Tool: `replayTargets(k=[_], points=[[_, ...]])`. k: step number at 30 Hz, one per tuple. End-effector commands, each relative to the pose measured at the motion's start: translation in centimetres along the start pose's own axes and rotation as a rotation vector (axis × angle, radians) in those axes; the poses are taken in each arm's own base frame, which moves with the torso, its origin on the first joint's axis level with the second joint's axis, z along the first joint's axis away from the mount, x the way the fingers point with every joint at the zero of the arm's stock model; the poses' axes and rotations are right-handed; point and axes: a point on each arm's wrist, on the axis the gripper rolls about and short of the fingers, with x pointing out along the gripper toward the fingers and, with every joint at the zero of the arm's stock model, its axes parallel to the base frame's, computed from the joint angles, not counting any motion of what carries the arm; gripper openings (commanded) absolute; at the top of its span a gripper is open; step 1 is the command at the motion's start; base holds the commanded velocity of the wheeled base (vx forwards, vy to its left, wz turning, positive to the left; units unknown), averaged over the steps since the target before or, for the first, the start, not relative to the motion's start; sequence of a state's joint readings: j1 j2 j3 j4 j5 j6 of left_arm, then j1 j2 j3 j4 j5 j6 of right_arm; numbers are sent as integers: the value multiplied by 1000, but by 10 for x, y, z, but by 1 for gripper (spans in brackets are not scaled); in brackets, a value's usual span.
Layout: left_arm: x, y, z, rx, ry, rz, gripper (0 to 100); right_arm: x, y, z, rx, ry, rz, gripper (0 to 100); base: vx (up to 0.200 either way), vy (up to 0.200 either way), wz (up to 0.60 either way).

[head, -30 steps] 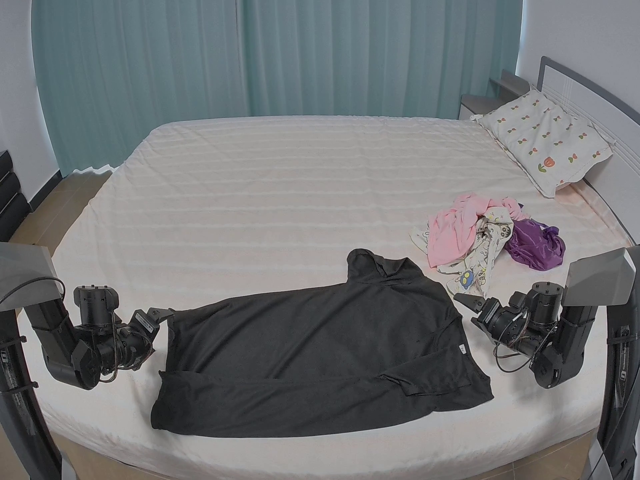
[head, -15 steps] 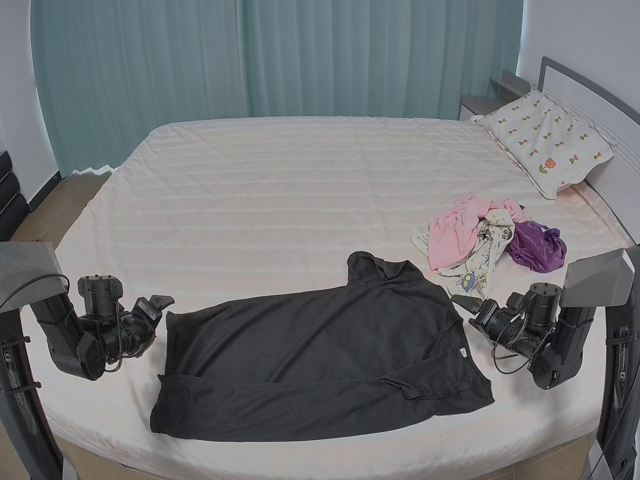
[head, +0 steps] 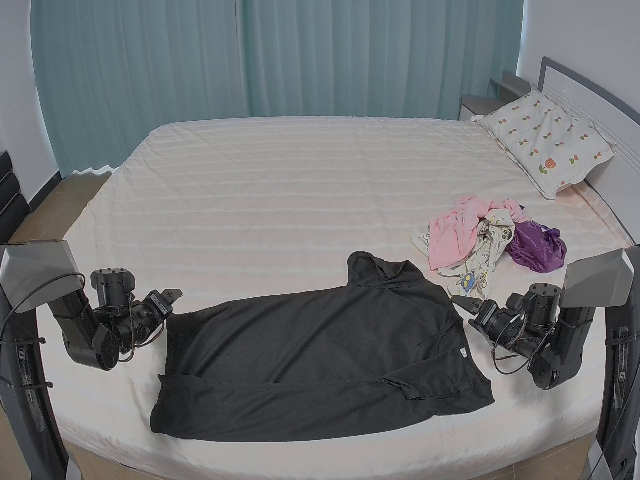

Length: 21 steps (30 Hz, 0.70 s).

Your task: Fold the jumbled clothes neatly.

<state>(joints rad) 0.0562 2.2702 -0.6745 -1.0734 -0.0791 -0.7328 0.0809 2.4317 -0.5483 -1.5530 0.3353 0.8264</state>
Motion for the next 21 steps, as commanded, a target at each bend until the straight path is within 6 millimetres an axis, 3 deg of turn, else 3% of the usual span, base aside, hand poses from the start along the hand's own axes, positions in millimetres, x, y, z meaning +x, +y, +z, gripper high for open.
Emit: replayTargets(k=[1, 11, 12, 21], points=[[11, 7, -8, 1, 24, 20, 100, 1, 0, 0, -2, -4, 6, 100, 0, 0, 0], [12, 3, -13, 9, 33, 14, 100, 2, -1, -1, -3, 0, 4, 100, 0, 0, 0], [15, 1, -12, 10, 30, 8, 0, 2, 0, -2, -5, 2, 4, 100, 0, 0, 0], [22, 7, -12, 3, 14, 36, 0, 2, 10, 2, -47, -22, 24, 100, 0, 0, 0]])
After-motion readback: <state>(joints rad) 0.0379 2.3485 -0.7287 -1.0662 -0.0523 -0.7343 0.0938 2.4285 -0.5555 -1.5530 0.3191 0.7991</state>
